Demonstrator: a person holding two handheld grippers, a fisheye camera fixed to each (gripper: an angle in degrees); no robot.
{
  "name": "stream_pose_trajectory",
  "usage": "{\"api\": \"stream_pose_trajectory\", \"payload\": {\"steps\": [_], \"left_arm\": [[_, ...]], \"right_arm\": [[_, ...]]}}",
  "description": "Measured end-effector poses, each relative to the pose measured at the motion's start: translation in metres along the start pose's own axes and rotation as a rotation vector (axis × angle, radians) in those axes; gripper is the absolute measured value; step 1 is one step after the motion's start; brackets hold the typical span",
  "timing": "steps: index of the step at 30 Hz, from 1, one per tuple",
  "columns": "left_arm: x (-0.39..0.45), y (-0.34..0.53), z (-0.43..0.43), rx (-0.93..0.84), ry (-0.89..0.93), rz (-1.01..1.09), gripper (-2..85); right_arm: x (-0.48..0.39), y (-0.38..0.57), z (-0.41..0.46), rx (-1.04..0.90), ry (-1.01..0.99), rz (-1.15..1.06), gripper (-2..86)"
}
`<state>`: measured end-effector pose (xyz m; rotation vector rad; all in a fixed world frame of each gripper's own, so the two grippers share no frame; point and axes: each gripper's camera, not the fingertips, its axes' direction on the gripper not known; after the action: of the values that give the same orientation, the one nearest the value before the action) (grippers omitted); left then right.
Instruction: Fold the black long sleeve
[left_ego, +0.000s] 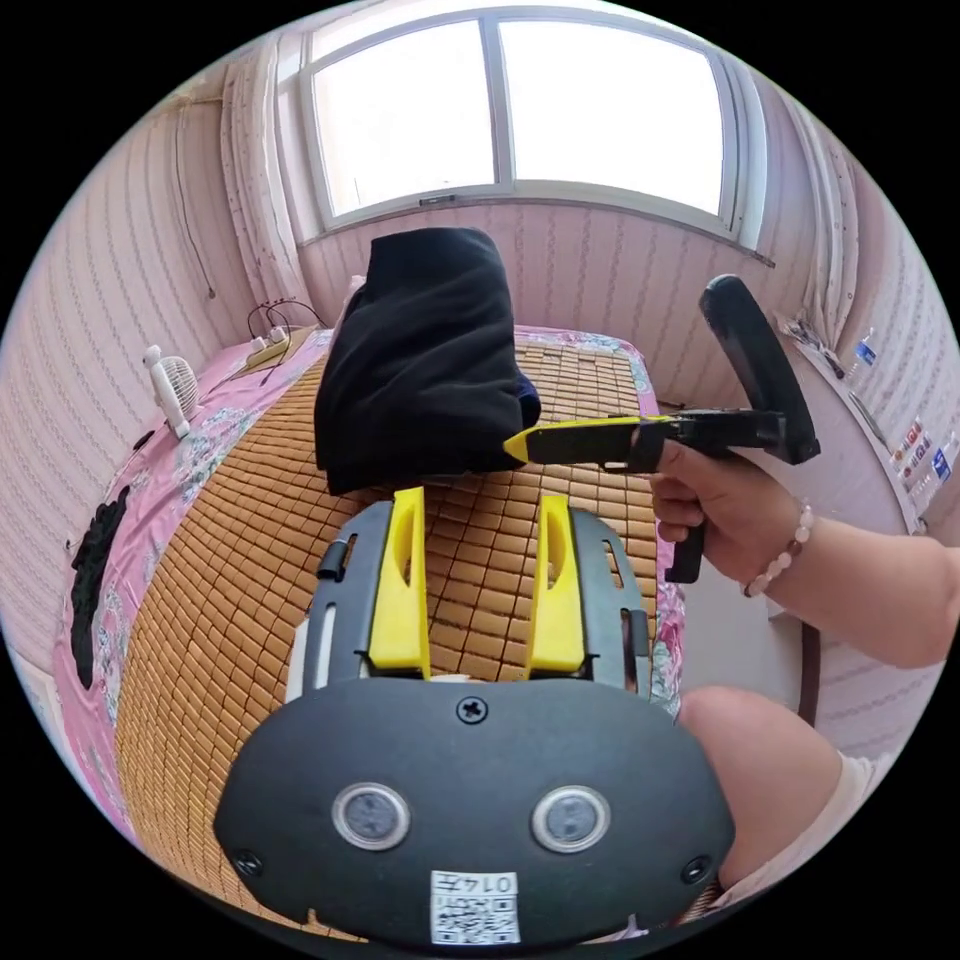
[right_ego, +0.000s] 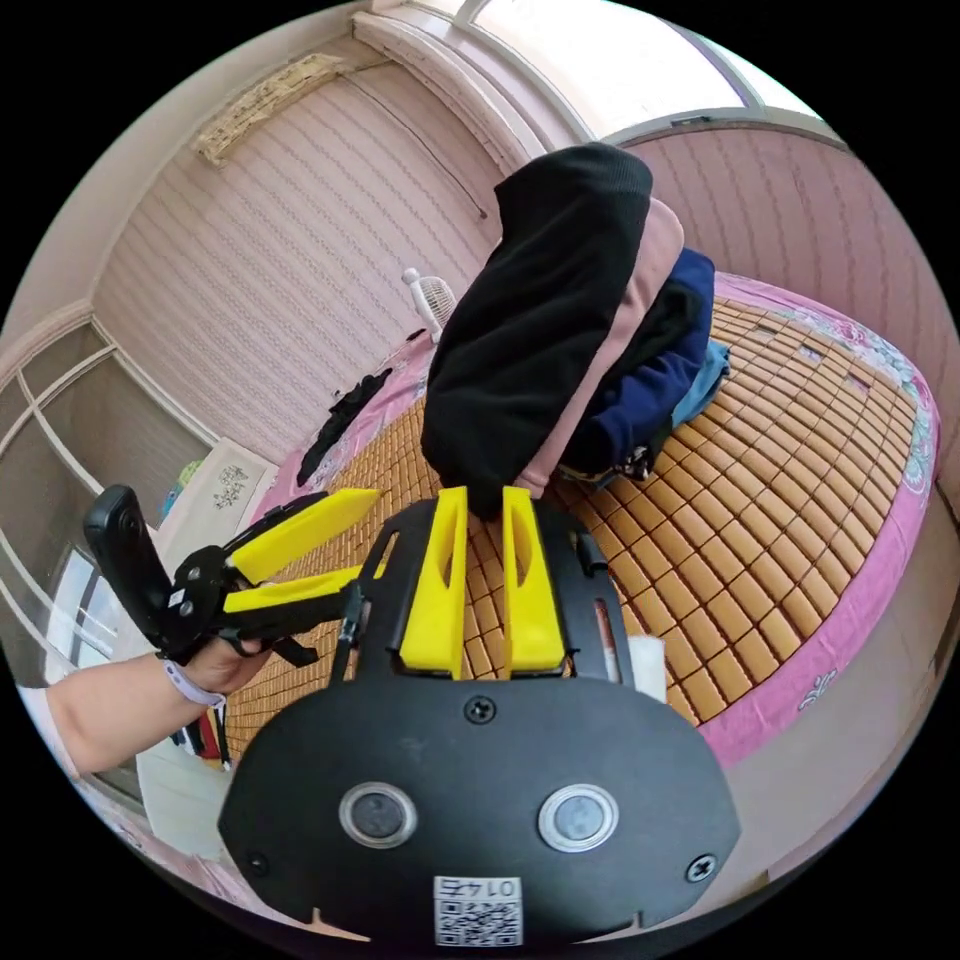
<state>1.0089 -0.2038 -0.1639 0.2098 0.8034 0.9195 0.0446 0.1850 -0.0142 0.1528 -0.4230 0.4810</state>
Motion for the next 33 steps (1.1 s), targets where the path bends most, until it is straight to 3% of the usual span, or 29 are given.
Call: {"api": "stream_pose_trajectory", "payload": {"steps": [5,10,12,17,20,24,28,31,33], "left_arm": [[0.007,-0.007,-0.02,0.066,0.023,0.002,14.5],[0.019,0.036,-0.11,0.175,0.097,-0.055,5.0],[0.025,0.088,-0.147,0.138,0.097,-0.11,0.4],[0.012,0.2,-0.204,0.024,-0.017,-0.333,-0.8],[-0.011,0.249,-0.26,0.129,-0.076,-0.493,-0.9],[-0.032,0.27,-0.357,0.306,-0.274,-0.5,-1.0],[-0.034,0.288,-0.42,0.472,-0.339,-0.434,-1.0],[-0.044,0.316,-0.422,0.41,-0.234,-0.452,-1.0],[-0.054,0.356,-0.397,0.275,-0.151,-0.545,-1.0]], "right_arm": [[-0.06,0.017,-0.07,0.106,-0.186,-0.236,1.4],[-0.14,0.086,-0.109,0.066,-0.395,-0.431,0.8],[-0.164,0.109,-0.103,0.014,-0.457,-0.443,0.8],[-0.241,0.15,-0.045,-0.216,-0.563,-0.458,0.7],[-0.295,0.152,-0.034,-0.213,-0.669,-0.512,0.7],[-0.364,0.141,-0.048,-0.117,-0.709,-0.652,0.7],[-0.406,0.152,-0.067,0.034,-0.673,-0.801,0.9],[-0.395,0.176,-0.038,-0.042,-0.535,-0.78,1.2],[-0.371,0.196,-0.005,-0.168,-0.418,-0.703,1.5]]}}
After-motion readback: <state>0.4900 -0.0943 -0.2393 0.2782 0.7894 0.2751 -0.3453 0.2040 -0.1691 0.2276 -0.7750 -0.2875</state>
